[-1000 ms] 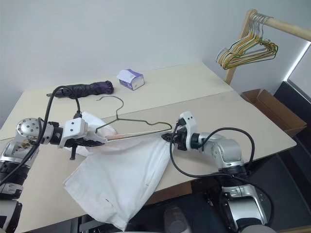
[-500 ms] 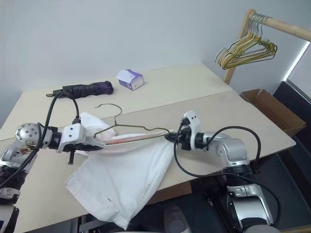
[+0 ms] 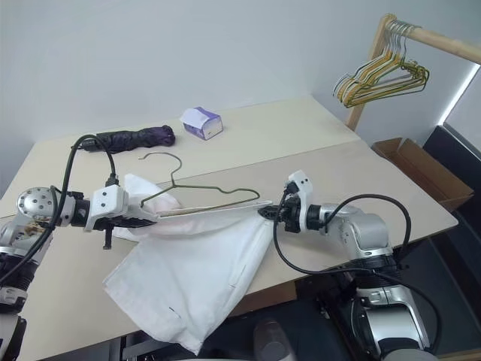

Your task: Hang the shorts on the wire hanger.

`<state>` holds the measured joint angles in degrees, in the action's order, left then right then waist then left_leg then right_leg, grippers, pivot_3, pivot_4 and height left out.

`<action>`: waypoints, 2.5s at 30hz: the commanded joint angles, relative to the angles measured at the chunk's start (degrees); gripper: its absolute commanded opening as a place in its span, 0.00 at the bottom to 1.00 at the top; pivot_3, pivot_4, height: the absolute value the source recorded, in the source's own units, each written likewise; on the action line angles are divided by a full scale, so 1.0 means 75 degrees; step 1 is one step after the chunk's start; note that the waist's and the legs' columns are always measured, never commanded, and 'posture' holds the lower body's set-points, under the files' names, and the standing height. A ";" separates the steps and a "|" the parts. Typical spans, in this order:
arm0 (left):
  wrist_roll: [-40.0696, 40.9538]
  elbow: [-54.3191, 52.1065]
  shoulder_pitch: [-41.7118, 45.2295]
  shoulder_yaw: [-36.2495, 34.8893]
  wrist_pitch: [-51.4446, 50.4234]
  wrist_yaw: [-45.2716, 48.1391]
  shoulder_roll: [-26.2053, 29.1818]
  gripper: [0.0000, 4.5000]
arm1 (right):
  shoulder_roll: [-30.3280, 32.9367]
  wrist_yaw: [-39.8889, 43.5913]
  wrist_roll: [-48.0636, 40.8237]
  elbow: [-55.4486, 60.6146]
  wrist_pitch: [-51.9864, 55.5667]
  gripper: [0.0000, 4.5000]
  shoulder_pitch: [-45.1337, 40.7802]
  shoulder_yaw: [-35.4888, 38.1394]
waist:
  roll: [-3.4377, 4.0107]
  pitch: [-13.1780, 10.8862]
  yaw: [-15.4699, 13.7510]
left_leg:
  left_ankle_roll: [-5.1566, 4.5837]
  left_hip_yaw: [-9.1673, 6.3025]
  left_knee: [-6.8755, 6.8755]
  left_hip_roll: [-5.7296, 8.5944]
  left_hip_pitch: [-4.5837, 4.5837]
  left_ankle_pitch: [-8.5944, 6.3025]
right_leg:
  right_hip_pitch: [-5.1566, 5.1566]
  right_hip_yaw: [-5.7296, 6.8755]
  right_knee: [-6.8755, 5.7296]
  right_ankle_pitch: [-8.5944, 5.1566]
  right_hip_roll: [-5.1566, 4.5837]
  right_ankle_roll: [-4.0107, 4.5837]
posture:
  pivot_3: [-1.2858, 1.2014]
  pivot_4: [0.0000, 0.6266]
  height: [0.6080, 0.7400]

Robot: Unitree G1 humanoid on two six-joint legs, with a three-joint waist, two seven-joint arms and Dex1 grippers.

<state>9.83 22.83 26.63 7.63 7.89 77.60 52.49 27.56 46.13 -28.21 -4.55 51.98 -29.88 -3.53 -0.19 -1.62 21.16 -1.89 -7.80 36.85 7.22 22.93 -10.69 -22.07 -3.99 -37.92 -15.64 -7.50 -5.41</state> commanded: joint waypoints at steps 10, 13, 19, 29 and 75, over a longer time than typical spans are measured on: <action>-0.0454 0.0350 -0.0082 -0.0261 -0.0120 -0.0027 0.0748 0.00 | 0.0591 -0.0168 0.0177 -0.0115 -0.0233 0.01 -0.0011 0.0585 | 0.0000 0.0000 -0.0001 | 0.0000 0.0000 0.0000 0.0000 -0.0001 0.0000 | 0.0001 0.0000 0.0000 0.0000 0.0000 0.0000 | 0.40 0.00 1.00; -0.0520 0.0304 -0.0086 -0.0228 -0.0183 -0.0065 0.0778 0.00 | 0.0602 -0.0157 0.0171 -0.0113 -0.0248 0.01 -0.0007 0.0595 | 0.0000 0.0000 0.0002 | 0.0000 0.0000 0.0000 0.0000 -0.0001 0.0000 | 0.0001 0.0000 0.0000 0.0000 0.0000 0.0000 | 0.40 0.00 1.00; -0.1026 0.0378 -0.0093 0.0047 -0.0067 -0.0223 0.0992 0.00 | 0.0658 -0.0105 0.0178 -0.0129 -0.0270 0.01 -0.0023 0.0609 | 0.0000 0.0000 0.0002 | 0.0000 0.0000 0.0000 0.0000 -0.0001 0.0000 | 0.0000 0.0000 0.0000 0.0000 0.0000 0.0000 | 0.40 0.00 1.00; -0.2251 0.1196 0.0215 0.0727 0.0247 -0.1261 0.1219 0.00 | 0.0836 0.0150 0.0269 0.0051 -0.0385 0.01 0.0064 0.0404 | 0.0000 0.0000 -0.0002 | 0.0000 0.0001 0.0000 0.0001 -0.0001 0.0000 | 0.0001 0.0001 0.0001 0.0000 0.0000 0.0000 | 0.40 0.00 1.00; -0.2057 0.0887 0.2501 0.0737 0.0099 -0.1358 -0.0946 0.00 | 0.0982 0.1675 0.2122 -0.0397 0.0158 1.00 -0.4955 -0.3798 | -0.0005 0.0002 0.0091 | -0.0001 0.0002 0.0001 0.0001 0.0018 0.0001 | -0.0017 0.0009 -0.0002 -0.0003 -0.0009 -0.0009 | 0.39 0.00 1.00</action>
<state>-6.66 31.51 43.29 15.12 8.68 67.28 44.98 35.53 57.58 -14.55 -4.85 56.00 -64.89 -31.31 -0.23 -1.61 21.85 -1.89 -7.79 36.86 7.22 23.06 -10.68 -22.21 -3.92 -37.96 -15.66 -7.57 -5.47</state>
